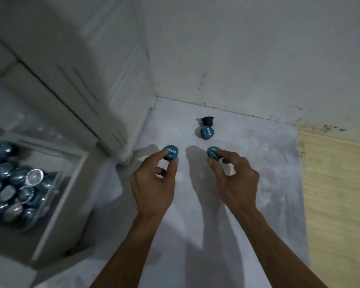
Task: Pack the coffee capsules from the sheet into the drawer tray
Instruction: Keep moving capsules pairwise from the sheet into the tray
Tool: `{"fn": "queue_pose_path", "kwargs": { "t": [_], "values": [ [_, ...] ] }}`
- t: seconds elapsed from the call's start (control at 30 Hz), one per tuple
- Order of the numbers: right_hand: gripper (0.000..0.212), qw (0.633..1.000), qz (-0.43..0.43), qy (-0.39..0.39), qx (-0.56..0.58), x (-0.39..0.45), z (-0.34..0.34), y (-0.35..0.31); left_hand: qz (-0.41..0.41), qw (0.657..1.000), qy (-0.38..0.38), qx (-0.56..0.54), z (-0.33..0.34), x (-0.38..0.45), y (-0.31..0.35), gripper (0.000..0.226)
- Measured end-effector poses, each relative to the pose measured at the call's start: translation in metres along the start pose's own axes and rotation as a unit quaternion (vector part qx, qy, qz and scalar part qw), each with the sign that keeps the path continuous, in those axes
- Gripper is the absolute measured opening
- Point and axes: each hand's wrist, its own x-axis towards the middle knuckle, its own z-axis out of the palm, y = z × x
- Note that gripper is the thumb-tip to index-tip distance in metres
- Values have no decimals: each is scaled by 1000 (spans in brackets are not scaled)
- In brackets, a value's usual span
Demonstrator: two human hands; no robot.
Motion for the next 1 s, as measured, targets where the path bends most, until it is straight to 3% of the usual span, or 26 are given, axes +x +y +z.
{"fn": "queue_pose_path", "kwargs": {
  "t": [0.13, 0.3, 0.47, 0.63, 0.8, 1.0],
  "values": [
    [32, 999, -8, 11, 47, -29, -14, -67, 20, 999, -10, -39, -59, -1, 43, 25],
    [26, 996, -39, 8, 83, -79, -17, -174, 118, 991, -22, -54, -168, 14, 66, 25],
    [25, 993, -63, 16, 94, -131, 11, -265, 180, 982, -46, -29, -295, 45, 32, 23],
    [21, 992, -60, -15, 107, -167, 55, -331, 139, 987, -76, 40, -394, 83, -16, 23],
    [20, 992, -48, -69, 93, -171, 95, -364, 102, 981, -114, 118, -440, 125, -47, 22],
    [20, 991, -36, -116, 56, -141, 153, -353, 87, 963, -183, 178, -429, 169, -84, 23]
  ]
}}
